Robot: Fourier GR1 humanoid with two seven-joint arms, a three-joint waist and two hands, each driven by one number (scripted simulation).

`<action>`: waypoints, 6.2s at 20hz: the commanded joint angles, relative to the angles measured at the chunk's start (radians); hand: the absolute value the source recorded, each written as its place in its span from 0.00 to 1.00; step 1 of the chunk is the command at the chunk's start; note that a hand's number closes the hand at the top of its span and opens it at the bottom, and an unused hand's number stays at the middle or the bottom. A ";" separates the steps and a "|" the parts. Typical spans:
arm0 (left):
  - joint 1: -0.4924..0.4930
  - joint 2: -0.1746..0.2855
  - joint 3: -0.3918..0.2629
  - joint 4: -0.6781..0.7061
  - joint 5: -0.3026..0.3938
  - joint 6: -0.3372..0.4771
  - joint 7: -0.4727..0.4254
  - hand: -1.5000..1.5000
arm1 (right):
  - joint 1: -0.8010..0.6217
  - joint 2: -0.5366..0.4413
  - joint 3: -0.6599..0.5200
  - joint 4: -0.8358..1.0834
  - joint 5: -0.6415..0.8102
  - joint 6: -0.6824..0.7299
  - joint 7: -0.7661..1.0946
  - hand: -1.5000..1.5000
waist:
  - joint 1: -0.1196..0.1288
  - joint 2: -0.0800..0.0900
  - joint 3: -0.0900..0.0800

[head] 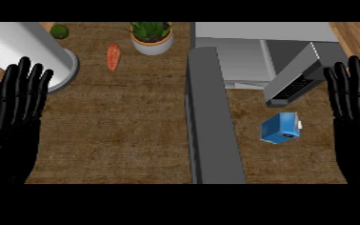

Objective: Pick up the milk, place it into the microwave and close the microwave

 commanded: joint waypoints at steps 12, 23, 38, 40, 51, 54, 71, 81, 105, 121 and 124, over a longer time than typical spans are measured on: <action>0.132 -0.057 0.077 -0.003 0.127 -0.001 0.005 0.00 | -0.029 -0.033 0.068 -0.149 -0.078 0.089 0.236 0.00 | -0.009 0.003 0.037; 0.303 -0.058 0.113 -0.177 0.182 -0.076 0.013 0.00 | 0.073 -0.005 0.064 -0.194 0.049 0.048 0.259 0.00 | -0.007 0.003 0.037; 0.440 -0.091 0.225 -0.175 0.276 -0.240 -0.071 0.00 | 0.219 0.057 0.013 0.142 0.060 0.086 -0.104 0.00 | -0.007 0.003 0.037; 0.428 -0.068 0.279 -0.183 0.334 -0.245 -0.047 0.00 | 0.197 0.018 -0.083 0.177 -0.010 0.108 -0.107 0.00 | -0.008 0.004 0.037; 0.475 -0.064 0.370 -0.291 0.465 -0.293 0.065 0.00 | 0.088 0.008 -0.159 0.508 0.055 0.062 -0.261 0.00 | -0.004 0.004 0.037; 0.477 -0.084 0.370 -0.219 0.404 -0.342 -0.017 0.00 | 0.103 -0.040 -0.221 0.693 0.026 0.126 -0.454 0.00 | -0.004 0.004 0.038; 0.500 -0.117 0.381 -0.278 0.412 -0.356 0.008 0.00 | -0.085 -0.062 -0.256 1.124 0.069 0.079 -0.695 0.00 | -0.004 0.004 0.038; 0.474 -0.103 0.456 -0.280 0.482 -0.384 0.062 0.00 | -0.248 -0.179 -0.278 1.495 0.104 0.132 -0.893 1.00 | -0.002 0.005 0.038; 0.473 -0.074 0.484 -0.252 0.542 -0.398 0.054 0.00 | -0.471 -0.096 -0.239 1.726 0.153 0.189 -1.135 1.00 | 0.003 0.005 0.038; 0.429 -0.085 0.515 -0.143 0.499 -0.441 0.020 0.00 | -0.531 0.040 -0.139 1.340 0.145 0.002 -0.761 1.00 | -0.002 0.005 0.037; 0.542 -0.117 0.531 -0.214 0.547 -0.476 0.004 0.00 | -0.543 0.057 -0.108 1.245 0.177 -0.069 -0.649 1.00 | 0.001 0.002 0.037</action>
